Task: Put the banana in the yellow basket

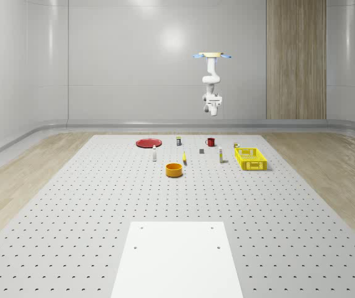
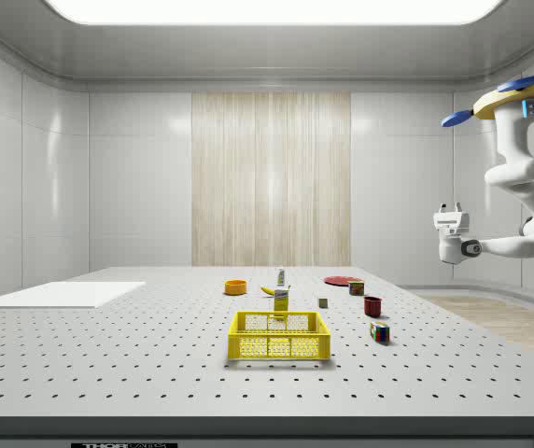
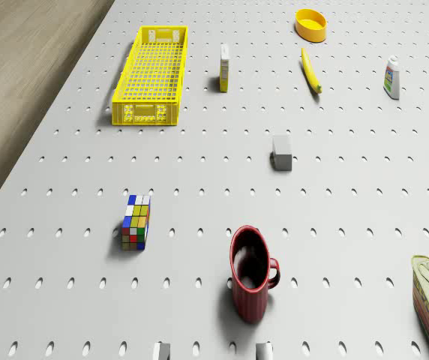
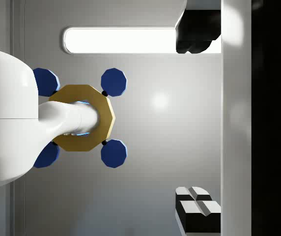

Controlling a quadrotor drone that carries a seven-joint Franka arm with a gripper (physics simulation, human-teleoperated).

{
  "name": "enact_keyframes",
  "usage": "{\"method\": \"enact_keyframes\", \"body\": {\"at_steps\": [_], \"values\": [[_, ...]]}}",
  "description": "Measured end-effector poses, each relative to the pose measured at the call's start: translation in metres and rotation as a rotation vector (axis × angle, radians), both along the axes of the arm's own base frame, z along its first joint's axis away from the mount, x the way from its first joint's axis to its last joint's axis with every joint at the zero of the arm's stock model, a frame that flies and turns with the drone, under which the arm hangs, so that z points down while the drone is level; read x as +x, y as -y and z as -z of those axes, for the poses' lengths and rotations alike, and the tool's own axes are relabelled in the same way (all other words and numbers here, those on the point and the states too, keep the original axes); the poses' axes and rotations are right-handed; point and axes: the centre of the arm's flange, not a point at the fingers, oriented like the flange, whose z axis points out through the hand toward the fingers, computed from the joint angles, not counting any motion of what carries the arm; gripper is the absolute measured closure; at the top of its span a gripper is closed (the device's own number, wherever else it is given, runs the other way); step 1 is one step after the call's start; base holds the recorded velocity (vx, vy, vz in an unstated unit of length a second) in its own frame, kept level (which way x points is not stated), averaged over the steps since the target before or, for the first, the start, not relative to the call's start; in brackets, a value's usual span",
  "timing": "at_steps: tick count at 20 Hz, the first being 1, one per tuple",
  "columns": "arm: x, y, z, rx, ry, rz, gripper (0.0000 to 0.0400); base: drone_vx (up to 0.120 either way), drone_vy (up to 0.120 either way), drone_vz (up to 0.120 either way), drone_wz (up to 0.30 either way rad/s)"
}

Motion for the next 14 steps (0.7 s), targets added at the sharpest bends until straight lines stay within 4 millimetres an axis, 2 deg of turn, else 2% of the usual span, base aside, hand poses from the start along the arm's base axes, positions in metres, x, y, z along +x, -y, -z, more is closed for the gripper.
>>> {"method": "enact_keyframes", "body": {"at_steps": [4,9,14], "values": [[-0.004,0.000,-0.030,0.000,0.003,0.000,0.0000,0.020,-0.120,0.000,0.000],[-0.003,0.000,-0.061,0.000,0.007,0.000,0.0000,0.120,-0.120,0.000,0.000],[-0.001,0.000,-0.081,0.000,0.011,0.000,0.0000,0.120,-0.120,0.000,0.000]]}}
